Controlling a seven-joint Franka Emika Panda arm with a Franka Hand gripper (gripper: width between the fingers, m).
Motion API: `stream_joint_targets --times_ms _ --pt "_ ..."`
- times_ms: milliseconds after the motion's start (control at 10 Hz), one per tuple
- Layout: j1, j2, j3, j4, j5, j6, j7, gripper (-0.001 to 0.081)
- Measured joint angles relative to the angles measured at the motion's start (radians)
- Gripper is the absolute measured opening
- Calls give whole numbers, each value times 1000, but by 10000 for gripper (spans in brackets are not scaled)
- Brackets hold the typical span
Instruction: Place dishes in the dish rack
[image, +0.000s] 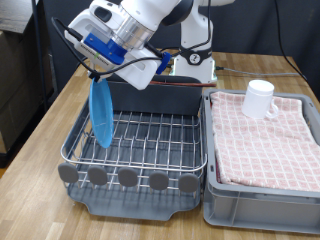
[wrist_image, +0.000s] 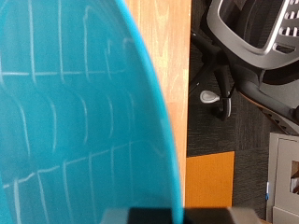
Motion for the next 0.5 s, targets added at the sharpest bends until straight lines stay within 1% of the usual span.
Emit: stream_joint_targets --times_ms 500 --pt "0 9 0 -20 -20 23 42 19"
